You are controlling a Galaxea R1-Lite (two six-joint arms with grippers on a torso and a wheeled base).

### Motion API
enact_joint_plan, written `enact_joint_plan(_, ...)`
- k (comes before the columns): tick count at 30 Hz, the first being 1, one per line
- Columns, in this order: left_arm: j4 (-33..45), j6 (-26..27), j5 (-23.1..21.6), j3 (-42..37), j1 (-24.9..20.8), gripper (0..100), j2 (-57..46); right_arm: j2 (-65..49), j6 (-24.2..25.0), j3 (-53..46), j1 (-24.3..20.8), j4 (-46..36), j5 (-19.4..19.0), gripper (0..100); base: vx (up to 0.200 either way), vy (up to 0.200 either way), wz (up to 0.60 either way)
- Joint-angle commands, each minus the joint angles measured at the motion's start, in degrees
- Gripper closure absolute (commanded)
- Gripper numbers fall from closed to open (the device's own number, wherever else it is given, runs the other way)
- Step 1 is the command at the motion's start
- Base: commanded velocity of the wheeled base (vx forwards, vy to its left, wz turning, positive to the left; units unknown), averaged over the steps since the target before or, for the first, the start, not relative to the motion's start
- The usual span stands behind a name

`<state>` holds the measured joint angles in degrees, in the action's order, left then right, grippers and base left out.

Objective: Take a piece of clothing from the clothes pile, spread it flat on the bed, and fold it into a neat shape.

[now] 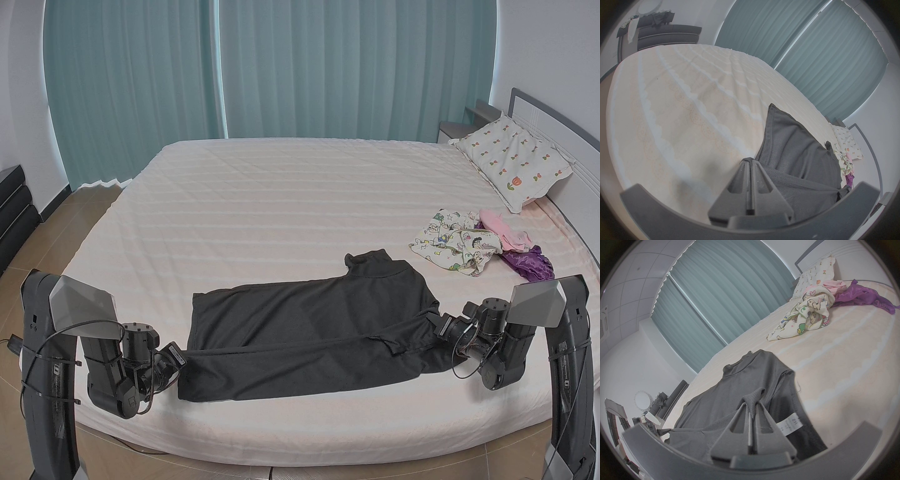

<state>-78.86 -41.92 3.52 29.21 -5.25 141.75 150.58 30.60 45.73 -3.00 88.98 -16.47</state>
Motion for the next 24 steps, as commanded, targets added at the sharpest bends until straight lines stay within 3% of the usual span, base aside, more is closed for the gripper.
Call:
enact_joint_plan(1, -0.06, 0.0, 0.08, 0.23, -0.02, 100, 0.72, 1.21, -0.1, 0.15, -0.6, 0.67, 0.03, 100, 0.0, 0.0, 0.0)
enact_joint_plan(9, -3.67, -0.26, 0.08, 0.94, -0.11, 100, 0.72, 0.77, 0.16, 0.86, 1.5, 0.67, 3.29, 100, 0.0, 0.0, 0.0)
enact_joint_plan(24, -5.87, 0.09, -0.1, 1.73, -0.28, 100, 2.65, 1.3, 0.25, 0.68, 1.77, 0.58, 3.55, 100, 0.0, 0.0, 0.0)
